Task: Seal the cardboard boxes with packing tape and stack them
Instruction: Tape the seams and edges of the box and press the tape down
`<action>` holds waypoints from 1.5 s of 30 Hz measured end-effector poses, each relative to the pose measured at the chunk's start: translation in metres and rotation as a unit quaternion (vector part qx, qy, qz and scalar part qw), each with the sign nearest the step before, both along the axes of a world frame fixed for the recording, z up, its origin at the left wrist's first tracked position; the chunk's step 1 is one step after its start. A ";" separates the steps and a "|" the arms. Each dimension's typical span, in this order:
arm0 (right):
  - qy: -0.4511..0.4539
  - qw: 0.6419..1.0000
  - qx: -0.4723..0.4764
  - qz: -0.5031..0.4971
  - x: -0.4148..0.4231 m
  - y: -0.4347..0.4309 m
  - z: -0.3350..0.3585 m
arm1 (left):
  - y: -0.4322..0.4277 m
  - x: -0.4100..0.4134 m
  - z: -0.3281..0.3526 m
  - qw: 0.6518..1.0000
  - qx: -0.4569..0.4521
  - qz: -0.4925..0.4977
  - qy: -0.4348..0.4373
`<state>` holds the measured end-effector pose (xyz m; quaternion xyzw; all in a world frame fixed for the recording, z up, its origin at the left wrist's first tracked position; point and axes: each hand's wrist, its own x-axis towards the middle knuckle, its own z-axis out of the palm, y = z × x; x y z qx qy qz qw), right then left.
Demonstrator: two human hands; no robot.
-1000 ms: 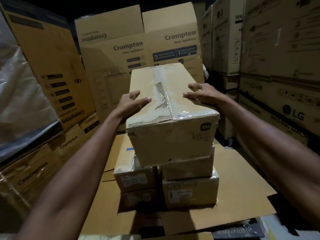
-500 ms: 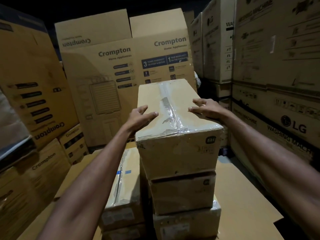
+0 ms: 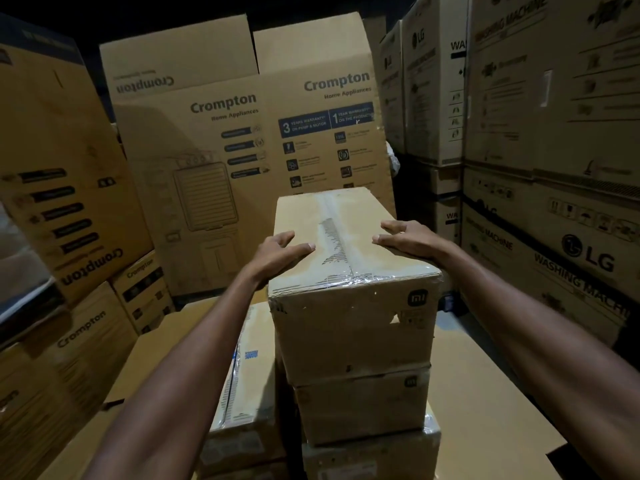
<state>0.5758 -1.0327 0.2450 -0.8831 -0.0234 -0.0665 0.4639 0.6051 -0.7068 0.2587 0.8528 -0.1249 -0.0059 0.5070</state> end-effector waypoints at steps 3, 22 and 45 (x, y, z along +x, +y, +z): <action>0.006 0.999 -0.045 0.004 0.009 0.001 -0.001 | 0.001 0.005 -0.003 0.999 0.031 0.006 0.008; 0.072 0.974 -0.212 0.030 0.014 0.008 0.005 | -0.018 0.022 0.002 0.932 0.357 0.015 -0.064; -0.291 0.926 -0.131 -0.201 -0.203 0.028 -0.043 | -0.033 -0.199 -0.056 0.815 0.232 0.208 -0.488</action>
